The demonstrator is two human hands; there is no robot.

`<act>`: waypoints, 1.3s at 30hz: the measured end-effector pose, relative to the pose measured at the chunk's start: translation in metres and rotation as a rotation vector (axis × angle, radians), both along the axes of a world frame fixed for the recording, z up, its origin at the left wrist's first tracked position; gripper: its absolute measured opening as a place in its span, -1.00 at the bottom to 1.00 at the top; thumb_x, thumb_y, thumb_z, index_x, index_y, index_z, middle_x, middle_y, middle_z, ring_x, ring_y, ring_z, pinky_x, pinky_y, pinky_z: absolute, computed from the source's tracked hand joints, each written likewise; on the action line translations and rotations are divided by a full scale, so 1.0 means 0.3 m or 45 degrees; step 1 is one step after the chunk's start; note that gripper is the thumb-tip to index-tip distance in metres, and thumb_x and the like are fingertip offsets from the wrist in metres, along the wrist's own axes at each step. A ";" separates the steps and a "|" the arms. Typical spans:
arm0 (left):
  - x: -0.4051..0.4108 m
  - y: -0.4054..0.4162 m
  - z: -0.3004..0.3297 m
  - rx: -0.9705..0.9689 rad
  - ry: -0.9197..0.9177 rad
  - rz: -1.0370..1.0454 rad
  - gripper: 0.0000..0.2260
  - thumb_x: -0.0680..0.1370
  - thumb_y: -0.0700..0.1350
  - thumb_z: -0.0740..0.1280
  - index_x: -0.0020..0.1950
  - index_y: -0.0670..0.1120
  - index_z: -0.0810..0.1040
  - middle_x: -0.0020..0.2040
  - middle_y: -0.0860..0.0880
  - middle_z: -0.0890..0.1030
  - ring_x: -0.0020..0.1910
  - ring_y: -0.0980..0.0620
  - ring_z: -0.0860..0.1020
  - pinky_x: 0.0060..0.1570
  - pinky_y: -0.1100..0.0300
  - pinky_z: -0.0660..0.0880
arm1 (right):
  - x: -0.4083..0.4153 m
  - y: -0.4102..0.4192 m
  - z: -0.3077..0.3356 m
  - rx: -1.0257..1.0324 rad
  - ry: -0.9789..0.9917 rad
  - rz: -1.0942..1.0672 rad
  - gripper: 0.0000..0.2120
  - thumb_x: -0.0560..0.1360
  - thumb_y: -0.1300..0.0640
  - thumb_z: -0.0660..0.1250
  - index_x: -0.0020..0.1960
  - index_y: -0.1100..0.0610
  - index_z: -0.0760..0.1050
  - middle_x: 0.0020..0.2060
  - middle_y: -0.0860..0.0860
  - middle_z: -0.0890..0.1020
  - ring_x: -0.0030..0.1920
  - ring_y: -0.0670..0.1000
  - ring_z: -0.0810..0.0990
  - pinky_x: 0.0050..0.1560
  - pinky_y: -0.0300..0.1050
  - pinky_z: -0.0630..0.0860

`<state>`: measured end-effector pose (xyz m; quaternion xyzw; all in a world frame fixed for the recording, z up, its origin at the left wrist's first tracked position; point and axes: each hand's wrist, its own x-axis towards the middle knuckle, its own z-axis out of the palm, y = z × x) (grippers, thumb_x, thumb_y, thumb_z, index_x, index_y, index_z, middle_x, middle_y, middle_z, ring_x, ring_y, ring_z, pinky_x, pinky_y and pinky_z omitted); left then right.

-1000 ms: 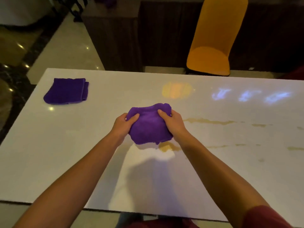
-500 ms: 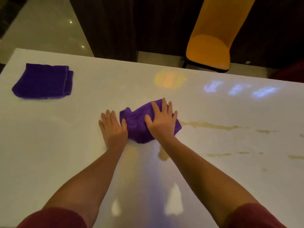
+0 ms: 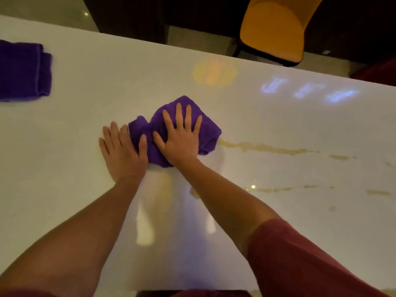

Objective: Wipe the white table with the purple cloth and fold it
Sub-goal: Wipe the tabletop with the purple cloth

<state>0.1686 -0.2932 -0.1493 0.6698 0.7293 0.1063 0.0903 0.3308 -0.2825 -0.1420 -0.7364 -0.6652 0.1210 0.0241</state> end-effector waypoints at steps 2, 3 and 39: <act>0.008 0.001 0.012 -0.005 -0.014 0.014 -0.39 0.69 0.21 0.00 0.56 -0.19 0.32 0.63 -0.25 0.26 0.65 -0.27 0.13 0.62 -0.21 0.04 | 0.080 -0.052 -0.004 0.045 0.000 0.086 -0.28 0.66 -0.38 0.01 0.71 -0.06 0.15 0.73 0.14 0.11 0.72 0.28 -0.04 0.65 0.43 -0.16; 0.010 -0.002 0.019 -0.018 -0.022 0.020 -0.39 0.69 0.19 -0.02 0.56 -0.20 0.32 0.64 -0.24 0.25 0.65 -0.27 0.12 0.62 -0.21 0.03 | 0.141 -0.088 -0.006 0.067 -0.004 0.105 -0.29 0.66 -0.39 0.01 0.71 -0.07 0.16 0.73 0.13 0.12 0.72 0.27 -0.03 0.65 0.42 -0.13; 0.938 0.011 0.002 -0.025 0.071 -0.202 -0.45 0.73 0.17 -0.06 0.61 -0.10 0.30 0.66 -0.15 0.24 0.66 -0.22 0.11 0.55 -0.44 -0.04 | 1.134 -0.474 0.017 0.029 -0.130 -0.168 -0.25 0.63 -0.43 -0.03 0.71 -0.10 0.17 0.73 0.10 0.11 0.73 0.25 -0.02 0.64 0.45 -0.08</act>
